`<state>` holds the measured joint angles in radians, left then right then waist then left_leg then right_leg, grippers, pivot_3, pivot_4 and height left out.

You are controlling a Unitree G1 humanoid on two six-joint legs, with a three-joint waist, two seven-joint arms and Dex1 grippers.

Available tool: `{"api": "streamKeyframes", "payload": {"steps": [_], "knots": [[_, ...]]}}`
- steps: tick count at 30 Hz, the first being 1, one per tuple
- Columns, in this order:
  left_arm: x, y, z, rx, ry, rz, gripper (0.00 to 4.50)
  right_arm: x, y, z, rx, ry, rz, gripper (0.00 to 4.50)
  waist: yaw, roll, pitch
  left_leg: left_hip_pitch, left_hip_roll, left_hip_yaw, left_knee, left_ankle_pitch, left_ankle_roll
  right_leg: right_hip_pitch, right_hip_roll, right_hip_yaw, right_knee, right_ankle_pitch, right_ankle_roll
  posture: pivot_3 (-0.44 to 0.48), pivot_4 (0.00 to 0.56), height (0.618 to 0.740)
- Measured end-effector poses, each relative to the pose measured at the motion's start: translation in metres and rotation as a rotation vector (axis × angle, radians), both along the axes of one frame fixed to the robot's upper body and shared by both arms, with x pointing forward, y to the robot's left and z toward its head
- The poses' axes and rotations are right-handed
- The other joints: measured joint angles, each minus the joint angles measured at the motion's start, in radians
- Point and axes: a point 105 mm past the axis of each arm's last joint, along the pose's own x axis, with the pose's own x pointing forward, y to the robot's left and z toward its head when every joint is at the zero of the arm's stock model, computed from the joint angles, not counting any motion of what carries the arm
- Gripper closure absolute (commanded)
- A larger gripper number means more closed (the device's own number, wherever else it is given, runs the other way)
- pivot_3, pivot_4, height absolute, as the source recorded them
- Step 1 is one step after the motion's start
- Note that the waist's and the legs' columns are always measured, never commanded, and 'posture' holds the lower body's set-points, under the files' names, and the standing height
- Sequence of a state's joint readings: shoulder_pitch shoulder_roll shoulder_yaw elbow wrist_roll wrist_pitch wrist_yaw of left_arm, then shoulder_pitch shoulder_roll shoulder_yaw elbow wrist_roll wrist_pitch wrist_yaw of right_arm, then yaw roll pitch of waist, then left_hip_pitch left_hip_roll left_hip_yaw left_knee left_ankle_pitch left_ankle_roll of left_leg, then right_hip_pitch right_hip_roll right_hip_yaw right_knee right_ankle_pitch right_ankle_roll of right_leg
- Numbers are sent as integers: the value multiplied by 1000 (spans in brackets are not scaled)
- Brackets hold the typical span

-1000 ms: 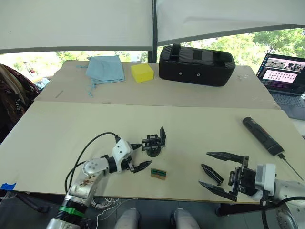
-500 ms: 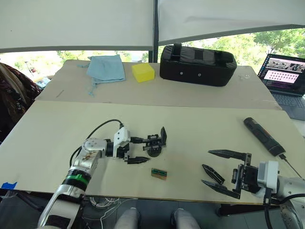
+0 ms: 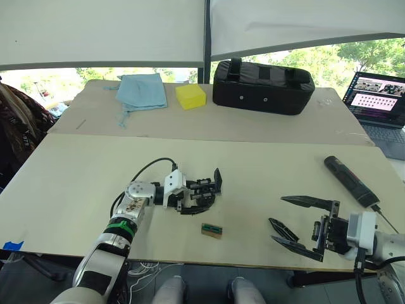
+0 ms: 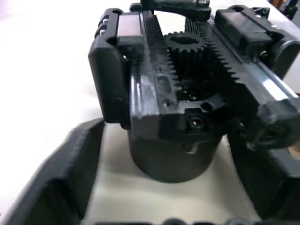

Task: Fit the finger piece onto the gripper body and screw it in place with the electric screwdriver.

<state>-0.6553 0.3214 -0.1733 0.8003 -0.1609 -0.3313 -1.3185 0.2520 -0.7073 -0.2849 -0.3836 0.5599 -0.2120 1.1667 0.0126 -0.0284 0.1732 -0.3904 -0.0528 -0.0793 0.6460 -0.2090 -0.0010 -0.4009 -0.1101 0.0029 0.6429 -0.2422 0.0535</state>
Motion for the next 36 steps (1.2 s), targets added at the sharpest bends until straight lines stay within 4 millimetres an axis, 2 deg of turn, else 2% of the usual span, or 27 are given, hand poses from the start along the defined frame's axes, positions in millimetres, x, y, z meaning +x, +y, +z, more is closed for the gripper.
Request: {"api": "streamKeyframes", "payload": {"steps": [1, 5, 8, 17, 25, 29, 30, 32, 33, 36], "knots": [[0, 0, 0, -4, -2, 5, 2227, 0, 0, 0, 0, 1, -1, 0, 0, 0, 0, 0, 0, 0, 0, 0, 0, 0, 0, 0, 0, 0, 0, 0, 150, 740], [-4, 4, 1, -77, 50, 57, 2222, -1, -1, -1, -2, 5, -2, 0, -3, 0, 0, 0, 1, -1, 0, 0, 1, -1, 0, 2, 0, 0, 0, 0, 150, 740], [-14, 3, 0, -88, 42, 91, 2222, -1, -3, 0, -10, 1, -4, 0, -6, 0, 0, 0, 1, -2, 0, -1, 2, -2, 0, 5, 0, 1, -1, 0, 150, 740], [-23, -2, -2, -111, 5, 419, 2222, 1, -9, 1, -29, -3, -14, 0, -1, 0, 0, 1, 2, 0, 0, -2, 3, -2, 0, 8, -1, 1, 2, 0, 150, 740], [-30, -14, -3, -135, -8, 498, 2222, 3, -8, 1, -30, -8, -6, 0, 2, 0, 0, 1, 0, 0, 0, -2, 3, -1, -1, 8, -1, 1, 2, 0, 150, 740], [-29, -12, -3, -129, -24, 520, 2222, 3, -8, 1, -33, -6, 3, 0, 2, 0, 0, 1, 0, 0, 0, -2, 3, -1, -1, 8, -1, 1, 2, 0, 150, 740], [-29, -10, -4, -133, -24, 532, 1208, 3, -8, 1, -34, -5, 6, 0, 2, 1, 0, 2, 0, 0, 0, -2, 3, -1, -1, 8, -1, 1, 2, 0, 150, 740], [-29, -8, -4, -145, -16, 542, 294, 3, -8, 1, -35, -5, 8, 0, 2, 1, 0, 2, 1, 0, 0, -2, 3, -1, -1, 8, -1, 1, 3, 0, 150, 740], [-29, -8, -4, -146, -13, 541, 27, 3, -8, 1, -35, -5, 8, 0, 2, 1, 0, 2, 1, 0, 0, -2, 3, -1, -1, 8, -1, 1, 3, 0, 150, 740], [-32, -5, -4, -156, 7, 517, 27, 3, -8, 1, -35, -4, 8, 0, 0, 1, 0, 2, 1, 0, 0, -2, 3, -1, -1, 8, -1, 1, 3, 0, 150, 740]]}}
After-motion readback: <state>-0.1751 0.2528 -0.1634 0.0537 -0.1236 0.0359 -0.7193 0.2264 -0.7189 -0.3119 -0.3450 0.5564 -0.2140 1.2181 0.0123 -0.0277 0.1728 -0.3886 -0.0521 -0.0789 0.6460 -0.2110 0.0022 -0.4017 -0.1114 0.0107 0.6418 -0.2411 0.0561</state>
